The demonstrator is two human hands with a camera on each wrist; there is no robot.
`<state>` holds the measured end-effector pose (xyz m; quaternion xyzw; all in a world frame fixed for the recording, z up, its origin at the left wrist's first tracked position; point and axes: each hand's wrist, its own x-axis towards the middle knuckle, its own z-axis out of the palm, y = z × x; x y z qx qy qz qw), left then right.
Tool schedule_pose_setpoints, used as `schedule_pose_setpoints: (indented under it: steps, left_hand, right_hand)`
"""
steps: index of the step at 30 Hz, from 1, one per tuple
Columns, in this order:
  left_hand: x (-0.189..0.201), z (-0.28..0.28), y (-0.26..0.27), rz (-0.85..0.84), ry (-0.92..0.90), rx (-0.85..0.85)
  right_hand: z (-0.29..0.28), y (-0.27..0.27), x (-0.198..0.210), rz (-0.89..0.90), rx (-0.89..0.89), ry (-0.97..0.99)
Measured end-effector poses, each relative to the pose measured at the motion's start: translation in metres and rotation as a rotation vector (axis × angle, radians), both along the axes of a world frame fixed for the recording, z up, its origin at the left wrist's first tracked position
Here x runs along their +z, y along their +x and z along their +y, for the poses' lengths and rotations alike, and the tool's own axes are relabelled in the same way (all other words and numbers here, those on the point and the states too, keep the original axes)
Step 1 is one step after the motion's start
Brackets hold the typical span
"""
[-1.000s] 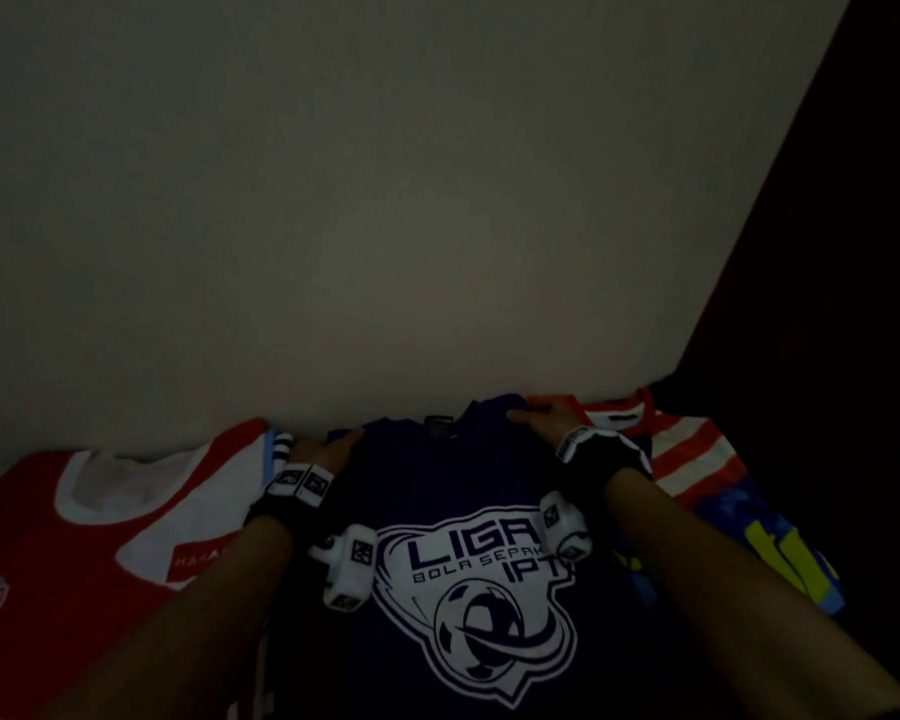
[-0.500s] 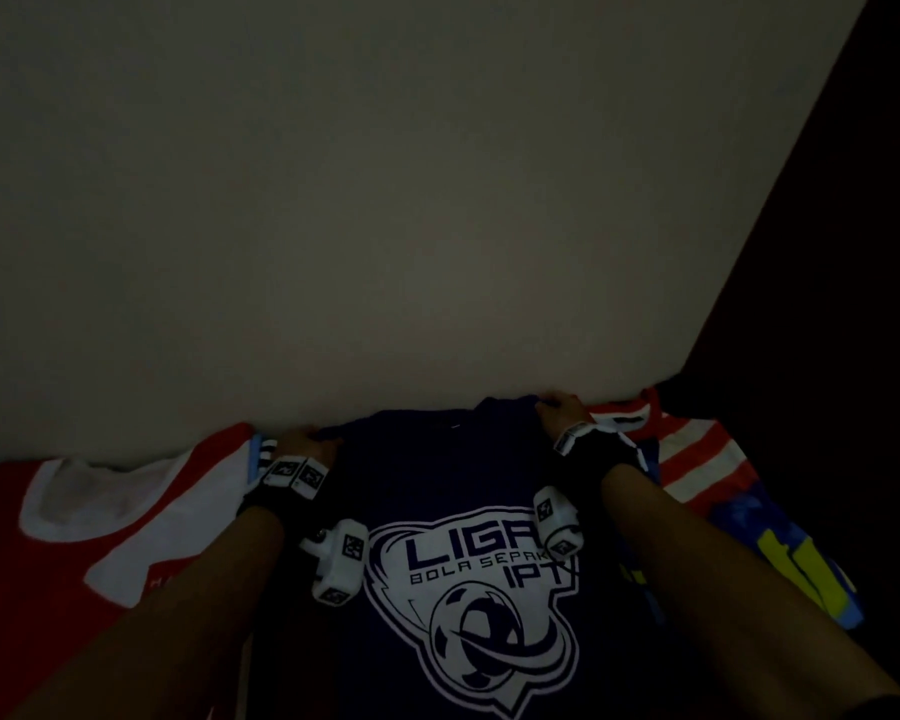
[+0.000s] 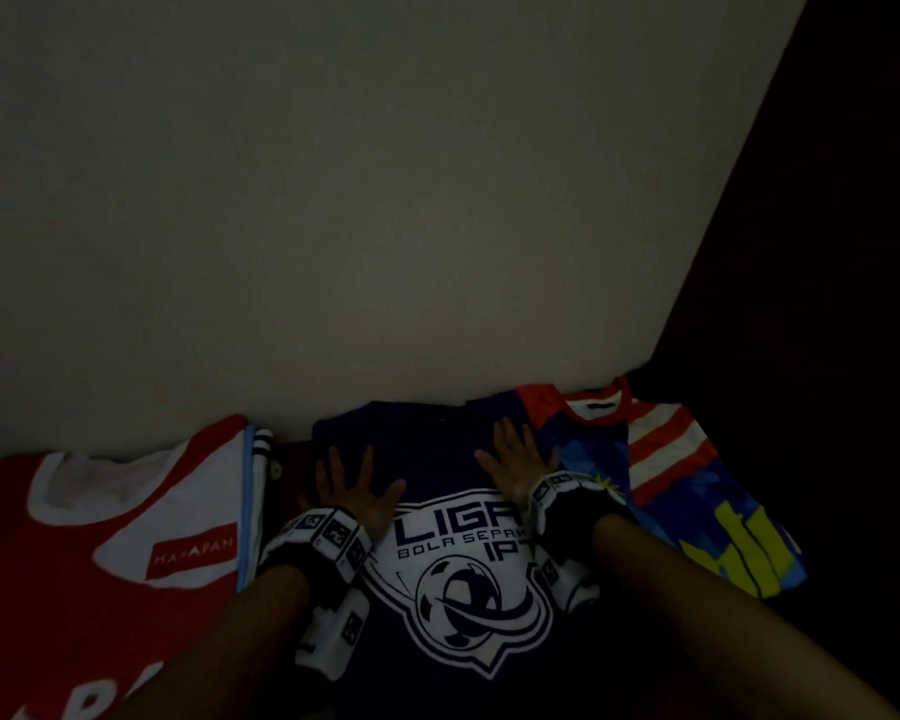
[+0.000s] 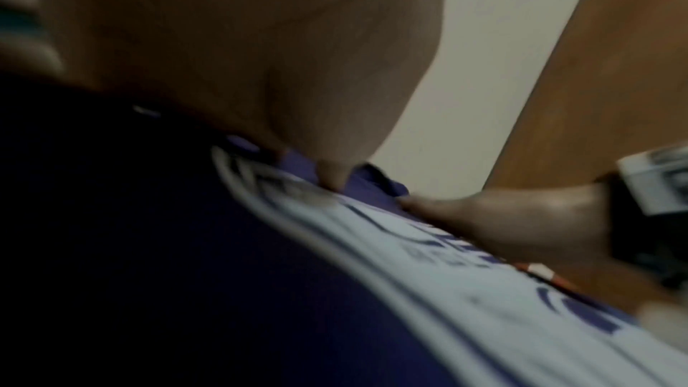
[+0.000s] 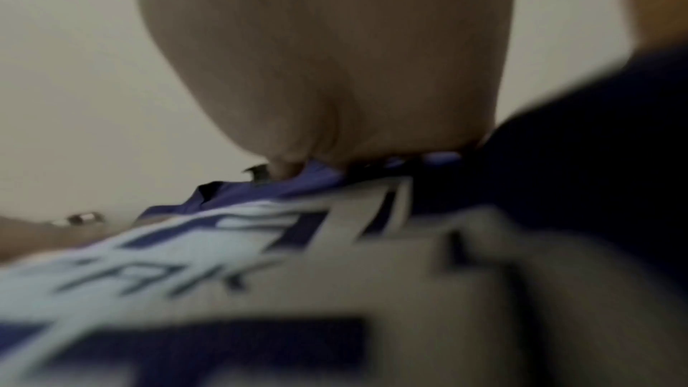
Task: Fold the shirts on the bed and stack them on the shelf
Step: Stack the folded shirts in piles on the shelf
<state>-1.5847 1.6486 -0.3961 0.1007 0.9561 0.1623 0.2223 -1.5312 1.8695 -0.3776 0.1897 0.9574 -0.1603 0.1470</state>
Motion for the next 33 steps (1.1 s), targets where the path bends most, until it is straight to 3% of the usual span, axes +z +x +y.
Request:
schedule_pose_setpoints:
  steps: [4,8,12,14,17,19,22,25,29,33]
  left_hand:
    - [0.024,0.001,0.022,0.048,0.028,-0.018]
    - [0.028,-0.01,0.064,0.022,0.154,-0.077]
    - [0.034,-0.06,0.098,0.104,0.592,0.067]
    - [0.045,-0.1,0.106,0.24,0.665,0.207]
    - [0.059,-0.172,0.104,0.403,0.664,0.399]
    - [0.063,-0.219,0.101,0.474,0.597,0.491]
    - [0.064,-0.281,0.099,0.502,0.443,0.604]
    - [0.047,-0.332,0.093,0.375,0.192,0.687]
    - [0.023,-0.364,0.094,0.228,0.272,0.718]
    - [0.019,-0.373,0.088,0.208,0.336,0.667]
  right_hand:
    - [-0.033,0.037,0.003,0.173,0.101,0.042]
    - [-0.069,0.084,-0.026,0.137,0.18,0.01]
    - [-0.055,0.096,-0.036,0.151,-0.088,0.139]
    - [-0.064,0.101,-0.023,0.219,-0.176,0.122]
    - [-0.118,0.106,-0.002,0.404,0.005,0.047]
    - [-0.169,0.105,0.005,0.527,0.111,-0.134]
    - [-0.238,0.095,0.007,0.478,0.155,-0.355]
    - [-0.284,0.079,-0.003,0.354,0.108,-0.525]
    - [-0.311,0.066,-0.017,0.19,-0.036,-0.432]
    - [-0.332,0.063,-0.021,0.23,-0.04,-0.366]
